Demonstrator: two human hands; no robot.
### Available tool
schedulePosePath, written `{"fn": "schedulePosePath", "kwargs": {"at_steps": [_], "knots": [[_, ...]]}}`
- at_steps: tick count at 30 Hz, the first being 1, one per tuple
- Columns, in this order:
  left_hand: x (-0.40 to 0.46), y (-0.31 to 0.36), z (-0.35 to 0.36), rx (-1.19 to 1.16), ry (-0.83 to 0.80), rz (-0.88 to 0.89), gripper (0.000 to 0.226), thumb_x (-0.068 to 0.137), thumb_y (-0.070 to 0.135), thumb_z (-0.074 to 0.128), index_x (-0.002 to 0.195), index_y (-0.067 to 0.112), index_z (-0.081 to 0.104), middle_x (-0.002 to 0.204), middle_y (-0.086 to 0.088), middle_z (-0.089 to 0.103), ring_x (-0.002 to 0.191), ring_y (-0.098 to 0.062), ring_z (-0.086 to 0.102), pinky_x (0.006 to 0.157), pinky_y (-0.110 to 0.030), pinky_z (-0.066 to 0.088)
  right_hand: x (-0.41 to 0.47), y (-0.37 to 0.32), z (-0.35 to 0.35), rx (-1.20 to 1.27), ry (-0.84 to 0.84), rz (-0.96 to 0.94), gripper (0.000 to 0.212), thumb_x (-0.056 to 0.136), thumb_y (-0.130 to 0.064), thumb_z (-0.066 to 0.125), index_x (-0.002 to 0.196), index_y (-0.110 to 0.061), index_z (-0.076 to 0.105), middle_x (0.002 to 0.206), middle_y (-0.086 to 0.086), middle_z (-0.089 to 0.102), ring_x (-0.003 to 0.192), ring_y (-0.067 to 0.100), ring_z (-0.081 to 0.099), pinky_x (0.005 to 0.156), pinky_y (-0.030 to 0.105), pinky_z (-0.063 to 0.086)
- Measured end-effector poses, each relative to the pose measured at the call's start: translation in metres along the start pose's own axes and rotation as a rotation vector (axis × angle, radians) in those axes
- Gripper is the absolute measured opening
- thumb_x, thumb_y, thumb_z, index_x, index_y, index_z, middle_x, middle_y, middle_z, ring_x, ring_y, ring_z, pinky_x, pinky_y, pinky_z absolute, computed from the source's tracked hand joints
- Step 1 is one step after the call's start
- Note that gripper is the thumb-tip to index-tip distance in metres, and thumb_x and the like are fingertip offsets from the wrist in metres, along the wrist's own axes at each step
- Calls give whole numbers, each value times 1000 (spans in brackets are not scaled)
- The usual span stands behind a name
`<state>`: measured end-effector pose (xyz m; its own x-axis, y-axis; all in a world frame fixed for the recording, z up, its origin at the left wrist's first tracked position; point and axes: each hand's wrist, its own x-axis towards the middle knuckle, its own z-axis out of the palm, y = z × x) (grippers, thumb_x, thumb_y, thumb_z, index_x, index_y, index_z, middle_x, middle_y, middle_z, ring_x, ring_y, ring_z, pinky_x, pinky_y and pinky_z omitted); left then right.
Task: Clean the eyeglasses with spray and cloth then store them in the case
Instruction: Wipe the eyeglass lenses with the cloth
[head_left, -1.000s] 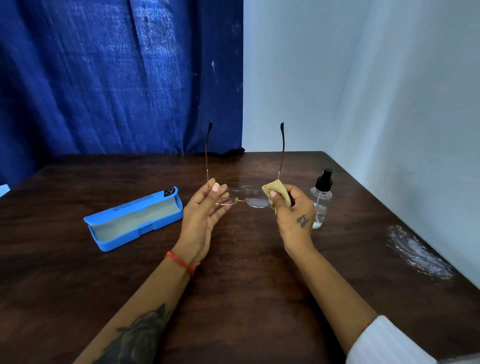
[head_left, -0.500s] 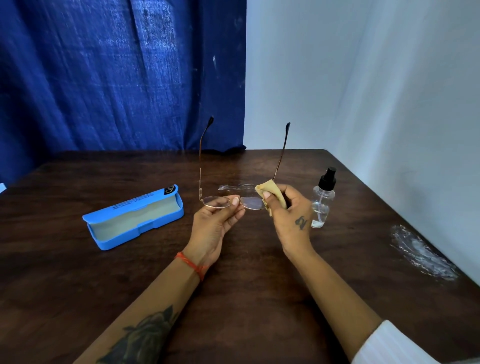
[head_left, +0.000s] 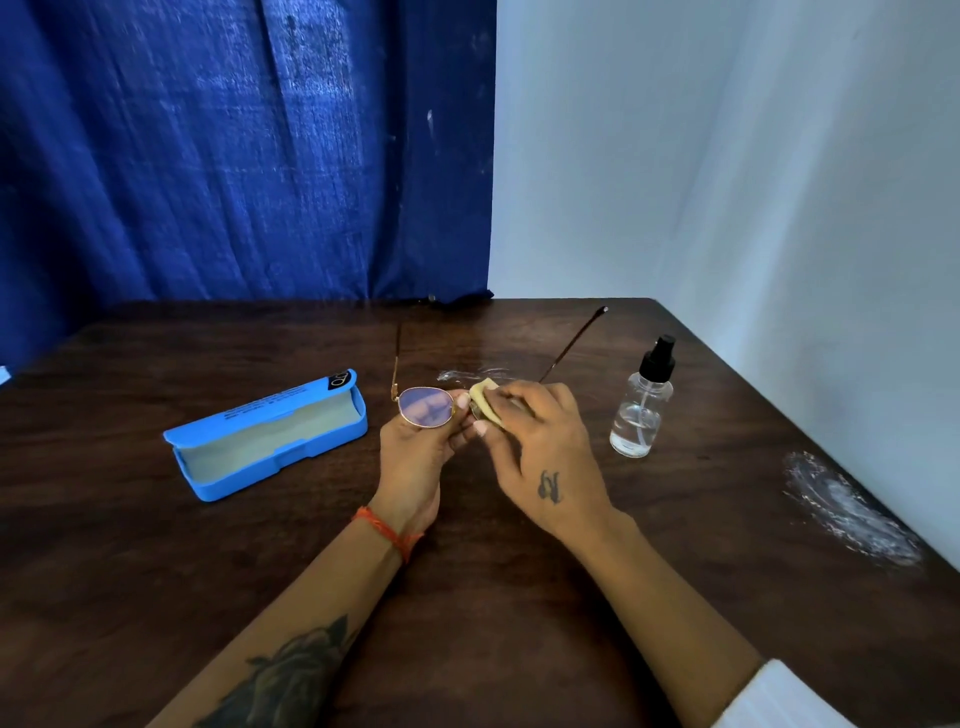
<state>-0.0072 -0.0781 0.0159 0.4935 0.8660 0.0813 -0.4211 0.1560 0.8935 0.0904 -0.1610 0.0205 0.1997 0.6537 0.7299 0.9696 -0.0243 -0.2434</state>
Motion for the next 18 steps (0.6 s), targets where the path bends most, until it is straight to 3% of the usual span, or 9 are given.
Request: {"fn": "schedulePosePath", "kwargs": {"at_steps": [2,5,9,13,18], "knots": [[-1,1,-1,13,6,14,13,85,7,57,89,12,68,75,5,73,73,-6,66,64,-18,55,-1,1,-3,-15,-74,-65,34,89,-26,48,110,-7,67,108,7,61,93,21,50,81,24,45],[1,1,-2,18,44,5,13,85,8,58,85,15,69,73,4,73,72,-7,66,67,-20,56,1,6,-7,6,-76,-119,30,84,-12,46,101,-7,71,99,7,66,85,23,56,71,28,51],[1,-1,0,88,39,48,12,85,10,58,90,11,69,80,-2,71,76,-11,65,68,-21,56,2,10,-5,-90,10,-47,24,67,8,65,87,-4,73,82,9,69,72,26,59,62,30,52],[1,-4,1,103,28,71,13,85,11,59,94,9,68,81,-2,71,73,-9,65,66,-20,55,5,2,2,-113,42,-17,27,73,1,55,94,-2,71,88,12,70,75,28,60,66,30,52],[-1,-2,1,99,56,81,14,86,9,57,97,7,66,82,-3,68,69,-5,63,66,-18,55,4,-2,-2,6,-20,-47,35,66,8,59,95,-4,72,94,10,70,81,26,60,71,30,54]]}}
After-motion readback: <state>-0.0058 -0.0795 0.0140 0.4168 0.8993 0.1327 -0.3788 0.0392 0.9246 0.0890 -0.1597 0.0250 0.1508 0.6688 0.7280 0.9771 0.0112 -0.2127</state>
